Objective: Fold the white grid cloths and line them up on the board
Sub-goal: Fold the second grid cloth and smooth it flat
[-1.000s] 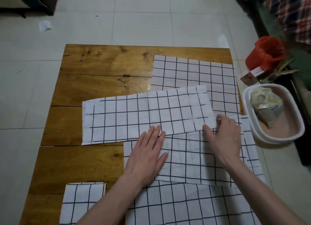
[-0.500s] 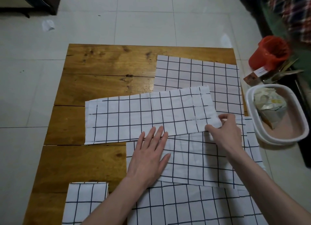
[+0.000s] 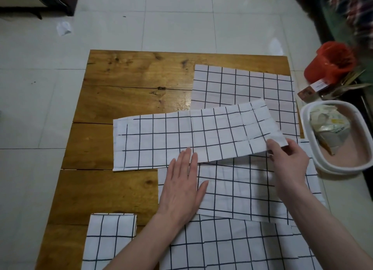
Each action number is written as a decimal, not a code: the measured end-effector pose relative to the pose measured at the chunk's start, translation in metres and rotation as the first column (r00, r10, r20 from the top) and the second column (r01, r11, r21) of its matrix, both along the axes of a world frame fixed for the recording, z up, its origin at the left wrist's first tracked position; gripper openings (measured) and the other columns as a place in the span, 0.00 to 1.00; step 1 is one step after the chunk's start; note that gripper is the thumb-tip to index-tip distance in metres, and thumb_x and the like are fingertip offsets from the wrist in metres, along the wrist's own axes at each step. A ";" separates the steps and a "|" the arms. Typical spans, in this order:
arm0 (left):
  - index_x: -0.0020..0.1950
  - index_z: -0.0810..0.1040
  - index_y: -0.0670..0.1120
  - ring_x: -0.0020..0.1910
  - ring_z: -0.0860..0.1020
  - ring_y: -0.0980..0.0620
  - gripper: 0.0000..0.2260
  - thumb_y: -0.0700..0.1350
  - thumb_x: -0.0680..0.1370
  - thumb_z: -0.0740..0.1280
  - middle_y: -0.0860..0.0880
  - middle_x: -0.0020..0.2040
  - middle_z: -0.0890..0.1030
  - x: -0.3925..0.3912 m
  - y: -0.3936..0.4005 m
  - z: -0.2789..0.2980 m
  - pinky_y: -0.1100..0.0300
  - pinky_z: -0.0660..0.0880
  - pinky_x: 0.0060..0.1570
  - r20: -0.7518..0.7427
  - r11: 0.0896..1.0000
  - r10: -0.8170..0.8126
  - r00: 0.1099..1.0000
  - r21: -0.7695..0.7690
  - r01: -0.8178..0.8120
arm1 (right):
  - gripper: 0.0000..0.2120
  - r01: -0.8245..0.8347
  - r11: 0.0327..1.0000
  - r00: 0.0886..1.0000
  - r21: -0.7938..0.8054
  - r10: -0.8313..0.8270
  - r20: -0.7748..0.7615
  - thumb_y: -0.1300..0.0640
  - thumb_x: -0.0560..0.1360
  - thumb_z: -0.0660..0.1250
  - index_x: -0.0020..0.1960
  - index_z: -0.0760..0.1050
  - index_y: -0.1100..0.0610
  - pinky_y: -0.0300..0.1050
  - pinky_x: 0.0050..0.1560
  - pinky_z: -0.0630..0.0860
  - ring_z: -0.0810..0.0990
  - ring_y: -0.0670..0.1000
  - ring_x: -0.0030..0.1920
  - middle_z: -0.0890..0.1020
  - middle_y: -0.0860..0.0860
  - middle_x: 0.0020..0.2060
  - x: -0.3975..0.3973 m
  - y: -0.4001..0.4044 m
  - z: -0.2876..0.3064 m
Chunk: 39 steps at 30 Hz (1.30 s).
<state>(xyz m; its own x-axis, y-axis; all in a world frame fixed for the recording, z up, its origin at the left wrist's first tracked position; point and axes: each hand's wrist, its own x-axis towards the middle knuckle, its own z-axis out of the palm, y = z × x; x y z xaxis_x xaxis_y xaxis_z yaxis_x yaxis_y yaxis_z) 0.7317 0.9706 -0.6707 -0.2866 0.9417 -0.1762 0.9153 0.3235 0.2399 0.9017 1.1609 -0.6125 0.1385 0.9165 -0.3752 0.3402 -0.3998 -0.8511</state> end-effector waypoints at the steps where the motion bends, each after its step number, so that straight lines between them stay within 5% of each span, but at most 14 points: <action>1: 0.83 0.59 0.41 0.83 0.56 0.44 0.31 0.60 0.85 0.50 0.40 0.84 0.58 -0.001 -0.002 -0.001 0.41 0.60 0.79 -0.003 1.000 -0.005 1.000 -0.005 0.005 | 0.07 -0.001 1.000 1.000 0.018 0.001 -0.004 0.54 0.77 0.73 0.52 0.82 0.56 0.51 0.51 0.79 0.80 0.50 0.42 0.83 0.52 0.42 0.001 -0.001 0.004; 6: 0.83 0.61 0.45 0.83 0.59 0.44 0.30 0.61 0.85 0.51 0.42 0.83 0.61 0.002 -0.004 -0.004 0.41 0.64 0.77 -0.026 0.997 -0.073 0.997 -0.035 0.072 | 0.11 0.011 0.997 0.992 0.080 -0.001 -0.130 0.53 0.78 0.74 0.40 0.78 0.56 0.52 0.51 0.77 0.76 0.52 0.42 0.79 0.53 0.38 -0.005 -0.014 0.023; 10: 0.82 0.63 0.47 0.81 0.63 0.44 0.30 0.61 0.85 0.52 0.43 0.81 0.65 0.003 -0.003 -0.002 0.41 0.64 0.77 -0.040 0.998 -0.064 0.997 -0.021 0.063 | 0.20 -0.063 0.977 0.984 0.203 0.095 -0.151 0.56 0.82 0.70 0.33 0.70 0.57 0.40 0.38 0.68 0.67 0.48 0.36 0.70 0.50 0.32 -0.034 -0.040 0.043; 13: 0.83 0.60 0.47 0.81 0.61 0.45 0.30 0.62 0.85 0.51 0.45 0.82 0.65 -0.003 -0.007 0.000 0.42 0.62 0.78 -0.017 0.998 -0.061 0.998 -0.006 0.061 | 0.19 -0.149 0.935 0.977 0.322 0.191 -0.100 0.56 0.83 0.69 0.36 0.72 0.62 0.39 0.38 0.66 0.67 0.47 0.36 0.69 0.54 0.35 -0.060 -0.063 0.050; 17: 0.84 0.59 0.46 0.82 0.60 0.46 0.30 0.61 0.86 0.48 0.45 0.82 0.64 -0.027 -0.021 0.005 0.47 0.52 0.79 -0.027 1.000 0.010 1.000 0.016 -0.010 | 0.08 -0.270 0.852 0.948 0.448 0.318 -0.033 0.60 0.82 0.69 0.44 0.82 0.57 0.31 0.44 0.70 0.74 0.42 0.39 0.75 0.50 0.40 -0.093 -0.090 0.053; 24: 0.79 0.68 0.44 0.75 0.68 0.45 0.29 0.61 0.85 0.50 0.44 0.75 0.72 -0.102 -0.064 0.016 0.45 0.64 0.78 -0.026 0.959 0.283 0.959 0.003 -0.283 | 0.10 -0.497 0.617 0.844 0.610 0.508 0.174 0.63 0.80 0.71 0.60 0.85 0.60 0.39 0.43 0.76 0.77 0.47 0.42 0.77 0.49 0.42 -0.146 -0.119 0.035; 28: 0.79 0.67 0.46 0.75 0.68 0.46 0.29 0.61 0.84 0.50 0.45 0.75 0.72 -0.120 -0.077 0.016 0.45 0.63 0.78 0.014 0.949 0.314 0.949 -0.022 -0.314 | 0.11 -0.624 0.517 0.761 0.586 0.574 0.303 0.59 0.81 0.69 0.61 0.85 0.56 0.51 0.40 0.78 0.78 0.51 0.42 0.78 0.49 0.43 -0.176 -0.134 0.011; 39: 0.79 0.62 0.45 0.68 0.74 0.49 0.27 0.49 0.82 0.64 0.46 0.66 0.77 -0.129 -0.082 0.018 0.47 0.70 0.73 0.201 0.910 0.335 0.921 0.185 -0.371 | 0.10 -0.863 0.354 0.503 0.361 0.666 0.550 0.56 0.80 0.71 0.61 0.85 0.52 0.43 0.40 0.73 0.76 0.50 0.42 0.78 0.49 0.43 -0.213 -0.161 -0.048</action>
<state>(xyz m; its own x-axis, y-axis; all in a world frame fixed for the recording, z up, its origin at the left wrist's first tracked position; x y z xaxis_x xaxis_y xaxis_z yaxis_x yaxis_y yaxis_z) 0.6023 0.8889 -0.6528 -0.5923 0.8040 -0.0529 0.6935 0.5421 0.4746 0.6882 1.0000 -0.6601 -0.7381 0.6630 0.1246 0.4775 0.6440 -0.5978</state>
